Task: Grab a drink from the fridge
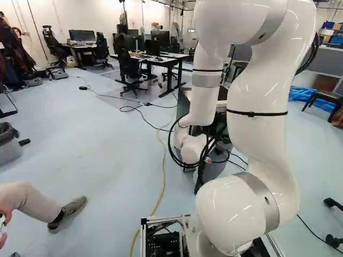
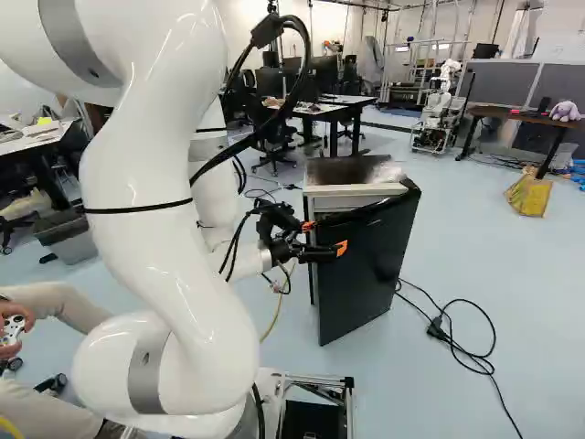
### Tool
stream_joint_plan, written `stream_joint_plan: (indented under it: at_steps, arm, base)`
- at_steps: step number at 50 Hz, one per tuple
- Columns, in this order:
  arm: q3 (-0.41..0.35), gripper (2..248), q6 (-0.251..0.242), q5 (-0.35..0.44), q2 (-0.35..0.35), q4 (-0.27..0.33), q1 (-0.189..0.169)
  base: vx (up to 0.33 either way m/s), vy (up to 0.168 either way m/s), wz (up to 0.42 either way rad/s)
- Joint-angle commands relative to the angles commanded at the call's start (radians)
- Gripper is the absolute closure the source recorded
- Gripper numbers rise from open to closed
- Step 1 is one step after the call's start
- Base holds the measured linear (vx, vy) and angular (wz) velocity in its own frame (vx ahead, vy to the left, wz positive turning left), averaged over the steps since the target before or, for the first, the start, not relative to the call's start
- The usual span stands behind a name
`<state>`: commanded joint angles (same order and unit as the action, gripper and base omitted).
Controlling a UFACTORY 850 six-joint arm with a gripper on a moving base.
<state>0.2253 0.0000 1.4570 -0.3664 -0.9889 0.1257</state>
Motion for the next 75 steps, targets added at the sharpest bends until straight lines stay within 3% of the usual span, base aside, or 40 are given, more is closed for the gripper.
stream_joint_plan:
  at_steps: [19,37,53,75]
  arm:
    - [-0.074,3,0.000,0.000,0.046,-0.041,-0.020]
    - [-0.121,3,0.000,0.000,0.075,-0.081,-0.070]
    - [-0.130,3,0.000,0.000,0.081,-0.116,-0.145]
    - [-0.100,3,0.000,0.000,0.063,-0.152,-0.280]
  base:
    - [0.000,0.000,0.000]
    - [0.000,0.000,0.000]
    - [0.000,0.000,0.000]
    - [0.000,0.000,0.000]
